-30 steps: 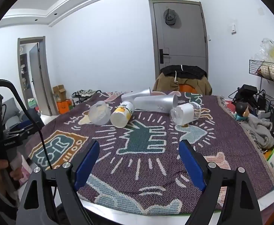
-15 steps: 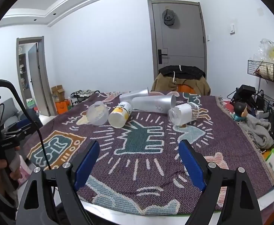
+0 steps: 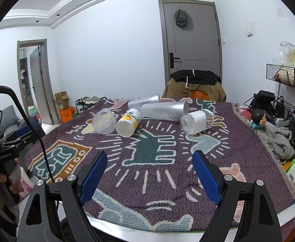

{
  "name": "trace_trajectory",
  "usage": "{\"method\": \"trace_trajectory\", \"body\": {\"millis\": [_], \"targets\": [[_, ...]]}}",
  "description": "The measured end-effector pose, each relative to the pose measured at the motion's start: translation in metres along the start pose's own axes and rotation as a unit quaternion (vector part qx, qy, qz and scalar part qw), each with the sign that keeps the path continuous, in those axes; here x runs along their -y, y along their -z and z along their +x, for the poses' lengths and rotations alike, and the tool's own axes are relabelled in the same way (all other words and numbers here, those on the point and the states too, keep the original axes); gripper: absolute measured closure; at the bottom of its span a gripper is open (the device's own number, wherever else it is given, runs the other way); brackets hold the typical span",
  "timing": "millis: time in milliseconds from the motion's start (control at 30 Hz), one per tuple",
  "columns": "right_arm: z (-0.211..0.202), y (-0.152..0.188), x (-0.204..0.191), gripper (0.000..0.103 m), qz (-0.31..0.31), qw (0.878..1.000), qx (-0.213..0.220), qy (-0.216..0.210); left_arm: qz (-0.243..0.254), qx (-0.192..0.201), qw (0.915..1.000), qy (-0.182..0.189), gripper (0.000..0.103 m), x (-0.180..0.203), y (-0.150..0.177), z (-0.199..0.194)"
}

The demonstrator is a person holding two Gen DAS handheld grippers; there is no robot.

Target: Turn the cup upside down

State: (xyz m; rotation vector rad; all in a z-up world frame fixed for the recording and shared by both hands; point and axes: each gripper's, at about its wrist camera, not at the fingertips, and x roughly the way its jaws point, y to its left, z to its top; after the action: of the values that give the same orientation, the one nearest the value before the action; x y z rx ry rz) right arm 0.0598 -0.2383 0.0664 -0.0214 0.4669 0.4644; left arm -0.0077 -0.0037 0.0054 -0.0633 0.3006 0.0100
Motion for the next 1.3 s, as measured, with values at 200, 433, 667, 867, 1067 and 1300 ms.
{"method": "trace_trajectory", "body": {"millis": [200, 433, 667, 867, 1067, 1300], "targets": [[0.0008, 0.0003, 0.0008, 0.017, 0.001, 1.000, -0.002, 0.000, -0.001, 0.000, 1.0000, 0.000, 0.000, 0.0013, 0.0008, 0.0003], [0.0012, 0.0006, 0.0005, 0.017, 0.001, 1.000, -0.004, 0.000, -0.001, -0.001, 1.0000, 0.000, 0.000, 0.0026, 0.0014, 0.0012], [0.0014, 0.0009, 0.0003, 0.017, 0.001, 1.000, -0.004, 0.000, -0.002, 0.000, 1.0000, 0.000, 0.000, 0.0018, 0.0015, 0.0010], [0.0031, 0.0014, -0.0002, 0.017, 0.001, 1.000, -0.007, 0.001, -0.003, -0.001, 1.0000, 0.001, 0.000, 0.0018, 0.0026, 0.0012], [0.0036, 0.0016, -0.0001, 0.017, 0.001, 1.000, -0.008, 0.000, -0.004, -0.001, 1.0000, 0.001, 0.000, 0.0017, 0.0028, 0.0013], [0.0041, 0.0030, 0.0008, 0.017, 0.003, 1.000, -0.011, 0.002, -0.004, -0.001, 1.0000, 0.001, 0.000, 0.0018, 0.0032, 0.0015]]}}
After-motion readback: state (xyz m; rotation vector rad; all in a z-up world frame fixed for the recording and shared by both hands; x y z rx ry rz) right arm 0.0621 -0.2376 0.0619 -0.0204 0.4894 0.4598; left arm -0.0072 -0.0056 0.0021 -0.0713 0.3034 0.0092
